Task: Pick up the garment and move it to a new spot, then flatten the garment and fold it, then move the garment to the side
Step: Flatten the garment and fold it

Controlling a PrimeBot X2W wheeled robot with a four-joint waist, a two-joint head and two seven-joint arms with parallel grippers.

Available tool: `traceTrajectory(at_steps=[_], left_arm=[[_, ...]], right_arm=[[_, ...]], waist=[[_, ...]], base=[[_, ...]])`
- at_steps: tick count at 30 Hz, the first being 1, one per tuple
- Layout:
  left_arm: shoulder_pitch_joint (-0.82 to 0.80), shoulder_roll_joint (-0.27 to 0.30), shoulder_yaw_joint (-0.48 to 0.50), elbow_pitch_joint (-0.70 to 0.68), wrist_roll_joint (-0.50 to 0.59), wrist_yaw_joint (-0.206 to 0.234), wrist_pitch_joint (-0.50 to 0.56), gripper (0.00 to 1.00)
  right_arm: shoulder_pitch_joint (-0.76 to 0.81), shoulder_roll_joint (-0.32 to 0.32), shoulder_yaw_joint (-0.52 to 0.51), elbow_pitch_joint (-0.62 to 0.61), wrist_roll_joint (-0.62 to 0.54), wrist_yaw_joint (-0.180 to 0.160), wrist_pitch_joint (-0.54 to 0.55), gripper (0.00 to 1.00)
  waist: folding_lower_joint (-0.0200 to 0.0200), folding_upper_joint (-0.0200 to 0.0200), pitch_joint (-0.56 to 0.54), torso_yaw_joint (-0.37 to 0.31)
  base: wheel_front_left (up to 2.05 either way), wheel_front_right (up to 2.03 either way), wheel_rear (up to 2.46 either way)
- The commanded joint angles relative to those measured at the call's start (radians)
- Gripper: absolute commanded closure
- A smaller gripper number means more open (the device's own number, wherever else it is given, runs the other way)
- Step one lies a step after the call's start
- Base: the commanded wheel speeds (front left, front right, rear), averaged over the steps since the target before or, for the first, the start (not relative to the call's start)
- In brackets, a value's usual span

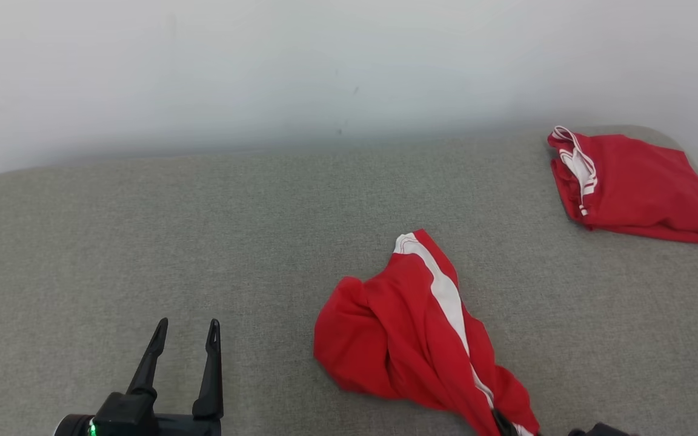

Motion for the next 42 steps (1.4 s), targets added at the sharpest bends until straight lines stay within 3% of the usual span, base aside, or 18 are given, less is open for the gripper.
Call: traceTrajectory(at_steps=[1,2,3,4,5,12,18,26,34,42], left_arm=[[-0.003,-0.001,0.003,0.003,0.007,-0.004,-0.003,0.0],[-0.003,-0.001,0.001,0.006,0.008,-0.003,-0.003,0.0],[-0.003,-0.002,0.002,0.008,0.009,-0.005,-0.003,0.0],[-0.002,-0.002,0.004,0.01,0.009,-0.007,-0.003,0.0],[0.0,-0.002,0.006,0.011,0.009,-0.008,-0.003,0.0],[0.019,0.001,0.028,0.006,0.008,-0.004,-0.003,0.0],[0.046,0.009,0.057,-0.019,0.006,0.008,-0.003,0.0],[0.051,0.005,0.062,-0.021,0.005,0.006,-0.003,0.0],[0.05,0.006,0.07,-0.021,0.007,0.003,-0.003,0.0],[-0.083,0.008,-0.033,0.023,0.017,-0.033,0.007,0.0]], right_arm=[[0.018,0.013,-0.007,0.026,0.007,-0.003,0.009,1.0],[0.022,0.018,-0.016,0.04,0.005,-0.003,0.006,1.0],[0.022,0.027,-0.031,0.056,0.009,-0.003,0.0,0.72],[0.024,0.036,-0.041,0.067,0.012,-0.003,-0.008,0.19],[0.024,0.043,-0.053,0.075,0.013,-0.003,-0.016,0.0],[0.063,0.057,-0.182,0.062,0.02,-0.003,-0.066,0.0],[0.146,0.068,-0.306,-0.012,0.045,-0.003,-0.041,0.0],[0.169,0.099,-0.357,-0.006,-0.006,-0.003,0.021,0.0],[0.144,0.148,-0.44,-0.046,-0.083,-0.003,-0.022,0.0],[0.077,0.214,-0.419,-0.086,-0.115,-0.003,-0.083,0.0]], waist=[[0.0001,0.0,0.005,-0.008],[0.0001,0.0,0.004,-0.009],[0.0001,0.0,0.003,-0.01],[0.0001,0.0,0.002,-0.011],[0.0001,0.0,0.0,-0.012],[0.0001,0.0,-0.02,-0.015],[0.0001,0.0,-0.018,-0.028],[0.0001,0.0,-0.015,-0.023],[0.0001,0.0,-0.011,-0.024],[0.0001,0.0,0.018,-0.069]], base=[[0.0,0.0,0.0],[0.0,0.0,0.0],[0.0,0.0,0.0],[0.0,0.0,0.0],[0.0,0.0,0.0],[0.0,0.0,0.0],[0.0,0.0,0.0],[0.0,0.0,0.0],[0.0,0.0,0.0],[0.0,0.0,0.0]])
